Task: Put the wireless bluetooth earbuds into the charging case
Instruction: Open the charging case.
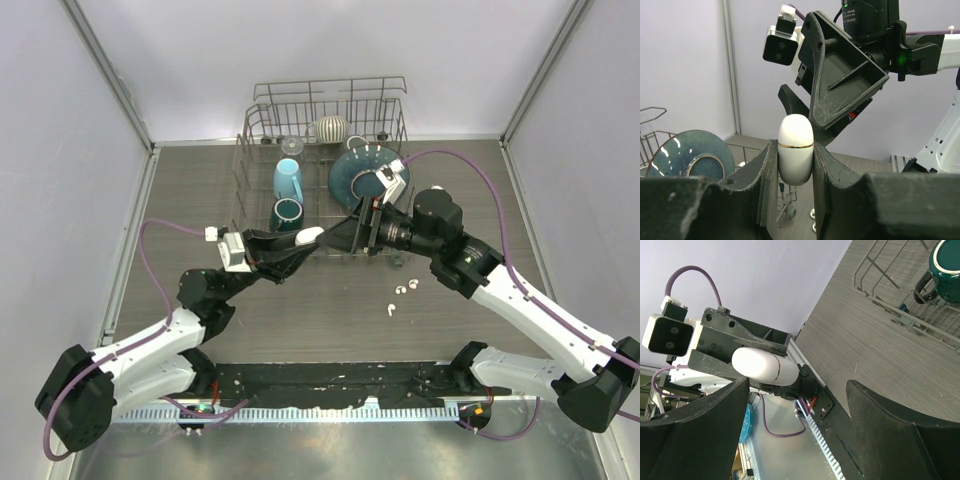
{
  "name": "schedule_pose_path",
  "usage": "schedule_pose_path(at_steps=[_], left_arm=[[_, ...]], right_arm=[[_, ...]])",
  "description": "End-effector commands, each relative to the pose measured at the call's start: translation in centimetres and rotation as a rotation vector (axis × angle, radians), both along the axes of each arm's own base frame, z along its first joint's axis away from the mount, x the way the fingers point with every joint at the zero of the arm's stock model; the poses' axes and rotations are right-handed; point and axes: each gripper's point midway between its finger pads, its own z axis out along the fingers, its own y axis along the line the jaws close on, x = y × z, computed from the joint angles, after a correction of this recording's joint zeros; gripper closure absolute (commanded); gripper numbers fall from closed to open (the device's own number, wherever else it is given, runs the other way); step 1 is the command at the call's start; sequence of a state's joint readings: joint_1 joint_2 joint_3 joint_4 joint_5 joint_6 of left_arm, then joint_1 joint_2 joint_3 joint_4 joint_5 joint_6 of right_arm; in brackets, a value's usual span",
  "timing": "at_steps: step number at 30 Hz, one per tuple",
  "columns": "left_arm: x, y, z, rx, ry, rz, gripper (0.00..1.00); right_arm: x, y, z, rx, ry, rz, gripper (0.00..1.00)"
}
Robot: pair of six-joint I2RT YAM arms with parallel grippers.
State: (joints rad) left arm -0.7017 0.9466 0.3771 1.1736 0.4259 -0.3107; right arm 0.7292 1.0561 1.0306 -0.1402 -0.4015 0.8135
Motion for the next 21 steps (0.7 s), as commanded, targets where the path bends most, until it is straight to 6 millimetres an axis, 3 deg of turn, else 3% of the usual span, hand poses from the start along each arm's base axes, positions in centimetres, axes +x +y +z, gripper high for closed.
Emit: schedule_pose_path(at_steps=[1,6,21], left_arm=[[-1.5,0.2,3.4,-0.072,-0.100,-0.041,1.00],[-2.2,-0.2,3.5,-0.063,-0.114,-0.073,1.00],[-4.0,-0.7,4.1,-0.050,-0.144,-0.165,1.00]], right_arm=[[0.7,0.1,1.2,0.006,-0.053,-0.020,0.17],[1.3,-0.2,0.9,-0.007,-0.056,-0.054,0.18],[2.3,0.2,2.7,0.054,-0.075,-0.092,0.18]])
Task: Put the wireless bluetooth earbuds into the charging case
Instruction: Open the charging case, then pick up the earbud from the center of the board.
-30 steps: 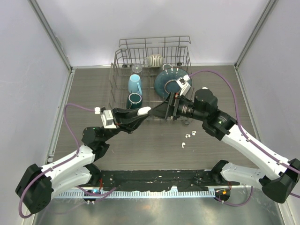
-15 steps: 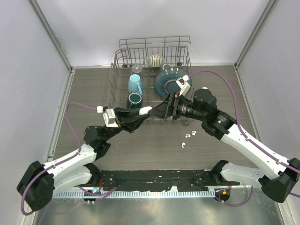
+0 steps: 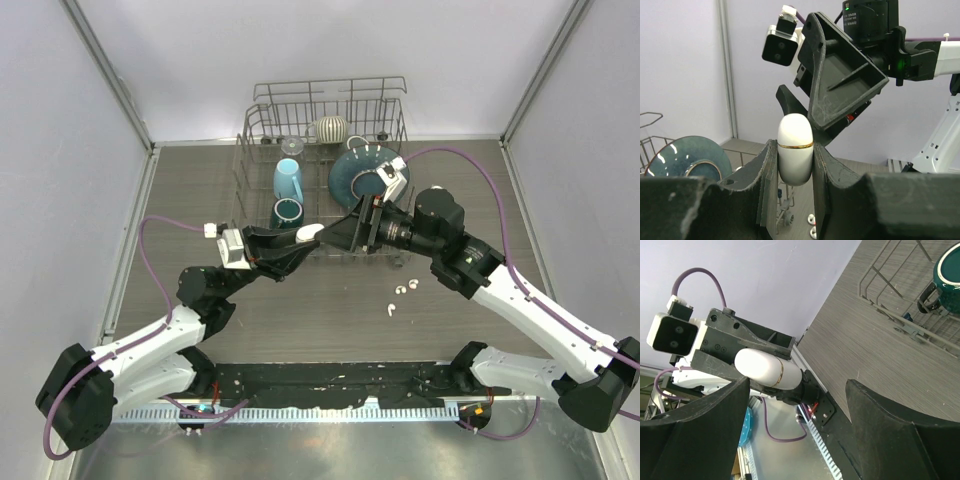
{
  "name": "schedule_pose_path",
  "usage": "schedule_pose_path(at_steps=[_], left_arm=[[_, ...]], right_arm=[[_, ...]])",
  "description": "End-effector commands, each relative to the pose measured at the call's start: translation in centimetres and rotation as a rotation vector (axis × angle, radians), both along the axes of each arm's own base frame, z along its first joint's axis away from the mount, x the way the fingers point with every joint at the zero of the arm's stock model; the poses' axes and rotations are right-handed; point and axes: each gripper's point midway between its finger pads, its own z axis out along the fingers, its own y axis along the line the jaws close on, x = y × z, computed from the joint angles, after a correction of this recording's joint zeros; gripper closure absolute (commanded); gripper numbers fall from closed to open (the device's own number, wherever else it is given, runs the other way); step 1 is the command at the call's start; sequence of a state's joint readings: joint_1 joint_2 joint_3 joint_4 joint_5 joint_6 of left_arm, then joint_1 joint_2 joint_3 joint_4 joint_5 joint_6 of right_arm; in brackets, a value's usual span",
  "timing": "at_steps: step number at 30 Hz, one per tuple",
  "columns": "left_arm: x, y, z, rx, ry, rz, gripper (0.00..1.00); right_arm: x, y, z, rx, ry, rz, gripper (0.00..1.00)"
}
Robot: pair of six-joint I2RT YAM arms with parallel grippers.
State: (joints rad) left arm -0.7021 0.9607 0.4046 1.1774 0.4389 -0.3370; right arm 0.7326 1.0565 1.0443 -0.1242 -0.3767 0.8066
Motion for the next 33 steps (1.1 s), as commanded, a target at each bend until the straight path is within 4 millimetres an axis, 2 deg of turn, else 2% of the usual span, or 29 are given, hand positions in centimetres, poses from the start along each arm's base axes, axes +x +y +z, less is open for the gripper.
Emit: schedule_pose_path(at_steps=[1,13,14,18,24,28,33], left_arm=[[-3.8,-0.4,3.2,-0.036,-0.146,-0.141,1.00],[-3.3,-0.4,2.9,-0.039,-0.130,-0.120,1.00],[-3.3,-0.4,2.7,-0.040,-0.124,-0.114,1.00],[-2.7,-0.3,2.2,-0.039,-0.105,-0.089,1.00],[-2.1,0.1,1.7,-0.045,-0.095,-0.044,1.00],[-1.8,0.4,1.8,-0.054,-0.097,-0.017,1.00],[-1.7,0.7,2.2,-0.061,-0.109,0.005,1.00]], right_arm=[[1.9,0.3,2.0,0.048,-0.048,-0.068,0.18],[1.7,0.8,2.4,0.092,-0.025,-0.042,0.18],[1.5,0.8,3.4,0.121,-0.054,-0.032,0.17],[1.0,0.2,4.9,0.171,-0.084,-0.024,0.10],[0.0,-0.2,7.0,0.217,-0.101,0.025,0.08],[-0.6,-0.5,7.2,0.227,-0.097,0.041,0.07],[-0.8,-0.6,5.7,0.194,-0.035,0.046,0.07]])
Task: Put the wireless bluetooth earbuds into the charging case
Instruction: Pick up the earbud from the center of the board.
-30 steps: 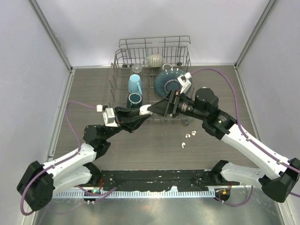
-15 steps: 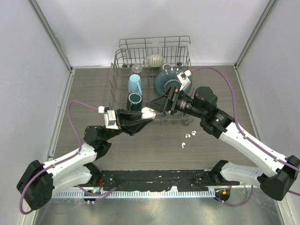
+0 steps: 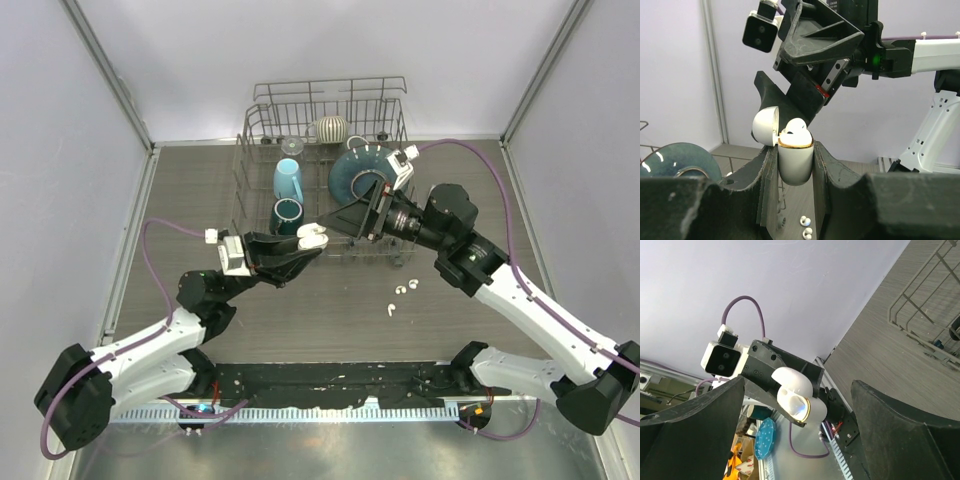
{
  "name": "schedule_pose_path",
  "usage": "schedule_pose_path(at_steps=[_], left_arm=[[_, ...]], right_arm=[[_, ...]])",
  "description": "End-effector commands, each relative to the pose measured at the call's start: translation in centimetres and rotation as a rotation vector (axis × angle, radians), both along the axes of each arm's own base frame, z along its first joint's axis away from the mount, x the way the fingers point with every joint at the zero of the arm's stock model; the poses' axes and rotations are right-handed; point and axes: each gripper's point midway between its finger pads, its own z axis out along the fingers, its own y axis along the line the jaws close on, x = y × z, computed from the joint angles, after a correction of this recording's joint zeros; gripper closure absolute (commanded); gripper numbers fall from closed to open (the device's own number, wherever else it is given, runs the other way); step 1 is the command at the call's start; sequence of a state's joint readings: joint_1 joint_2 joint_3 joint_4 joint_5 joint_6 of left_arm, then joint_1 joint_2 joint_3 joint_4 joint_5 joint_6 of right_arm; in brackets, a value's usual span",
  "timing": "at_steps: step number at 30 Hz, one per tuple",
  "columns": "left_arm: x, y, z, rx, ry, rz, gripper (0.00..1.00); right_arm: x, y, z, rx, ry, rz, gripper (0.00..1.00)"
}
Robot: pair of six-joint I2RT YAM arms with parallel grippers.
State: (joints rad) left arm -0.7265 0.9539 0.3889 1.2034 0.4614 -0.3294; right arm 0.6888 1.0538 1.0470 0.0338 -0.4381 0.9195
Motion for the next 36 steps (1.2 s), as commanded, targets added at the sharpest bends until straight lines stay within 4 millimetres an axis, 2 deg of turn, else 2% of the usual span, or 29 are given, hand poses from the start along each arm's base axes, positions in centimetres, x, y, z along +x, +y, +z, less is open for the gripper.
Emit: schedule_pose_path(at_steps=[1,4,17,27,36], left_arm=[[-0.4,1.1,2.4,-0.063,-0.082,0.048,1.00],[-0.2,1.2,2.5,-0.060,-0.089,0.064,1.00],[0.1,0.9,2.8,-0.056,-0.092,0.063,1.00],[0.3,0.8,2.5,-0.051,-0.086,0.067,1.00],[0.5,0.4,2.3,-0.043,-0.075,0.059,1.00]], right_arm=[[-1.3,-0.4,1.3,0.035,-0.002,0.043,0.07],[-1.7,-0.2,0.2,0.054,0.064,0.068,0.07],[-2.3,1.1,-0.5,0.097,0.117,0.164,0.09],[-2.4,1.7,-1.4,0.086,0.162,0.207,0.25],[-2.6,1.9,-1.1,0.086,0.159,0.229,0.48]])
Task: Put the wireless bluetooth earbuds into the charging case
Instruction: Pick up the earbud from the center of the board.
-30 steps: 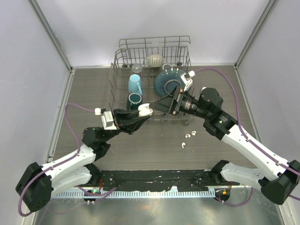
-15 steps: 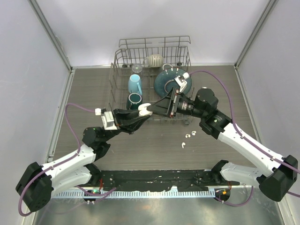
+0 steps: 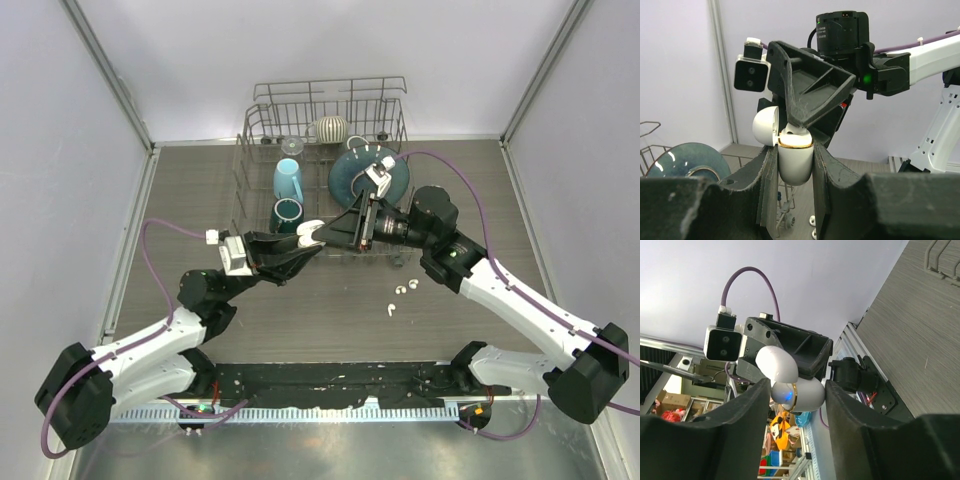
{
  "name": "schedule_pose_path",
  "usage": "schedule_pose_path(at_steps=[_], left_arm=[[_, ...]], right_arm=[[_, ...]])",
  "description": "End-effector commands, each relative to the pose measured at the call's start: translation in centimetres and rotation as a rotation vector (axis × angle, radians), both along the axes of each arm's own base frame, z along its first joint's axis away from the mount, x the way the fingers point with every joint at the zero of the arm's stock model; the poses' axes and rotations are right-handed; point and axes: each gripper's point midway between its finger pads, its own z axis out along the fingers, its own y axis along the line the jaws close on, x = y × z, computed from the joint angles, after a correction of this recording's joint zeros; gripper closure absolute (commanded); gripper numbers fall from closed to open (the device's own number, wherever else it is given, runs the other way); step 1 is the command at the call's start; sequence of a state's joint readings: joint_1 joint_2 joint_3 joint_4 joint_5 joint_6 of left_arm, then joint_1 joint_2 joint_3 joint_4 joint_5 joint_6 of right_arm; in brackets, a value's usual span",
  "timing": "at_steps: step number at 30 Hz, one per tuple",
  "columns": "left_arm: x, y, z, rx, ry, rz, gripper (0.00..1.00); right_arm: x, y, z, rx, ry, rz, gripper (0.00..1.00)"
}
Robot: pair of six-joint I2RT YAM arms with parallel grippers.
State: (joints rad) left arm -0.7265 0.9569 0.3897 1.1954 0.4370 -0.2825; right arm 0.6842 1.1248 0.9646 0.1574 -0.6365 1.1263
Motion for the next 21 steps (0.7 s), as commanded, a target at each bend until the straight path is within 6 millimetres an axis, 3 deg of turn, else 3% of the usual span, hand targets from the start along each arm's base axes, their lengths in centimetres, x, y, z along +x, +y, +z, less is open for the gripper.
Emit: schedule_pose_path(at_steps=[1,7,14,19,21], left_arm=[[-0.2,0.4,2.4,-0.052,-0.057,0.016,1.00],[0.0,0.2,2.1,-0.046,-0.045,0.012,1.00],[0.1,0.0,1.6,-0.033,-0.030,0.006,1.00],[0.0,-0.2,1.4,-0.024,-0.030,-0.004,1.00],[-0.1,-0.3,1.4,-0.023,-0.030,-0.009,1.00]], right_arm=[[-0.5,-0.1,1.7,0.045,-0.054,0.028,0.51],[-0.5,-0.2,2.0,0.041,-0.076,0.020,0.66],[-0.1,-0.6,2.6,0.000,-0.155,-0.017,0.73],[0.0,-0.7,2.8,-0.016,-0.174,-0.023,0.73],[0.1,-0.7,2.7,-0.021,-0.178,-0.026,0.65]])
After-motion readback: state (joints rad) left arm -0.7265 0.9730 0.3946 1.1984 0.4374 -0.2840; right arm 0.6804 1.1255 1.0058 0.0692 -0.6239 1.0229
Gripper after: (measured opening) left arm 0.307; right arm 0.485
